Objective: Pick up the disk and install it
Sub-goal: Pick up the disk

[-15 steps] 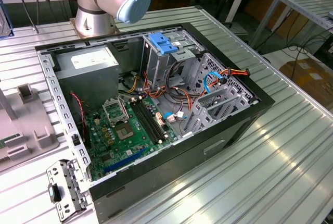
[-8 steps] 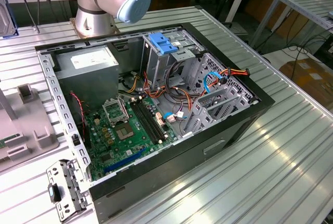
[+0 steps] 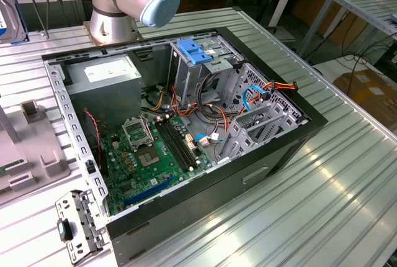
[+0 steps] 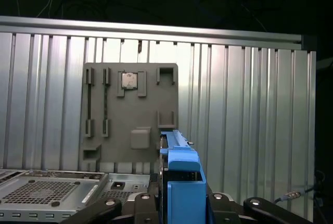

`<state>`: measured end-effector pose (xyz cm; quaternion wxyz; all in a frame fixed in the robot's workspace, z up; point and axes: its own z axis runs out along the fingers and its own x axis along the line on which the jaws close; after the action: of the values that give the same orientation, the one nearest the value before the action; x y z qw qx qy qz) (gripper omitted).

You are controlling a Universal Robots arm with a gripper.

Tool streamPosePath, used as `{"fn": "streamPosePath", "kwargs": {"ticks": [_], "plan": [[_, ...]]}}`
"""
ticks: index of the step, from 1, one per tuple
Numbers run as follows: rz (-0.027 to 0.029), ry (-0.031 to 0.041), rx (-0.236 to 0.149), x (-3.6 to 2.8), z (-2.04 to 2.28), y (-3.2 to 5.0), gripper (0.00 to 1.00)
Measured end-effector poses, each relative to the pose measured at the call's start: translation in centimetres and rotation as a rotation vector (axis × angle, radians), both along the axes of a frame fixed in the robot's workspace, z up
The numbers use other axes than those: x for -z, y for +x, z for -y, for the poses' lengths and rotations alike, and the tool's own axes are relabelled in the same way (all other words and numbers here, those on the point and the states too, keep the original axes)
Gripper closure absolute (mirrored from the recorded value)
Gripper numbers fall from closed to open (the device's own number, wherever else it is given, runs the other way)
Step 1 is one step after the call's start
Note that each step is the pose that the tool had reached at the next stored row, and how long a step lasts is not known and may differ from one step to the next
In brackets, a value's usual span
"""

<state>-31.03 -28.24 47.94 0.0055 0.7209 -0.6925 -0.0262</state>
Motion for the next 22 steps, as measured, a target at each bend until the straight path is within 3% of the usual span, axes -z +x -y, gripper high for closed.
{"fn": "streamPosePath", "kwargs": {"ticks": [9, 13, 22], "plan": [[-0.0001, -0.0001, 0.0, 0.01, 0.0, 1.06, 0.63], [0.0, -0.0001, 0.0, 0.02, 0.0, 2.02, 0.63], [0.0, -0.0002, 0.0, 0.05, 0.0, 3.37, 0.63]]}}
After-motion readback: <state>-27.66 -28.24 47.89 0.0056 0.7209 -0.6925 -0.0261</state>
